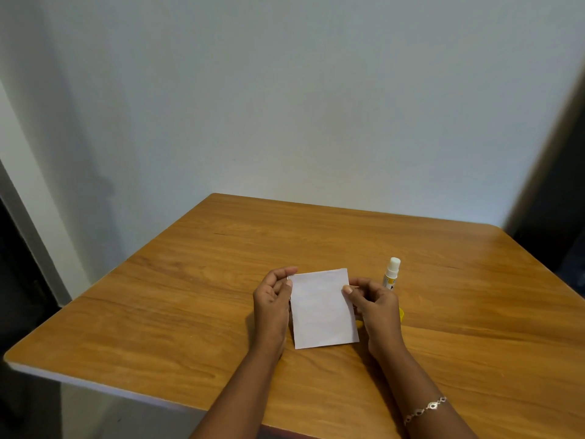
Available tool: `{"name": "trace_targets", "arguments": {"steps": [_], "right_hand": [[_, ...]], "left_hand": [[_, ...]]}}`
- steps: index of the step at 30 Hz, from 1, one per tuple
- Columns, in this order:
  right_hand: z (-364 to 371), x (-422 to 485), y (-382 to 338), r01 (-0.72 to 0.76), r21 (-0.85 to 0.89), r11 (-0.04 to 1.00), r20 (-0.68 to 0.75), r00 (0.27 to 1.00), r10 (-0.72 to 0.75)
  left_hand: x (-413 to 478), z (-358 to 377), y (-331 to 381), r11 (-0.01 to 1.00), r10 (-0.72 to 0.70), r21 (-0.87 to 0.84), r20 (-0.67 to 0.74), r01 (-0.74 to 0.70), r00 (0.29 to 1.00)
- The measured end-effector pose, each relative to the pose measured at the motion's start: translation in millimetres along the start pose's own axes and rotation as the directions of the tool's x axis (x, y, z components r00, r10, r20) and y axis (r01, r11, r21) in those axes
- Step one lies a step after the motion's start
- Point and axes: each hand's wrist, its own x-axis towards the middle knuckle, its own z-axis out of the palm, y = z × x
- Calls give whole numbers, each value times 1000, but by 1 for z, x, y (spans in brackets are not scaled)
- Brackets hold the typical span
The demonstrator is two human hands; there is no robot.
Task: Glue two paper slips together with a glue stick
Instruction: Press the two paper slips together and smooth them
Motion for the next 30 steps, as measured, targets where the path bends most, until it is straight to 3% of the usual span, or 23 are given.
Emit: {"name": "trace_targets", "arguments": {"steps": [8, 30], "right_hand": [[-1, 1, -1, 51, -3, 999, -13, 999, -51], [8, -1, 2, -28, 92, 995, -28, 999, 30]], "left_hand": [[0, 0, 1, 1000, 1, -19, 17, 0, 1000], [-3, 8, 2, 999, -31, 16, -23, 31, 999]]}}
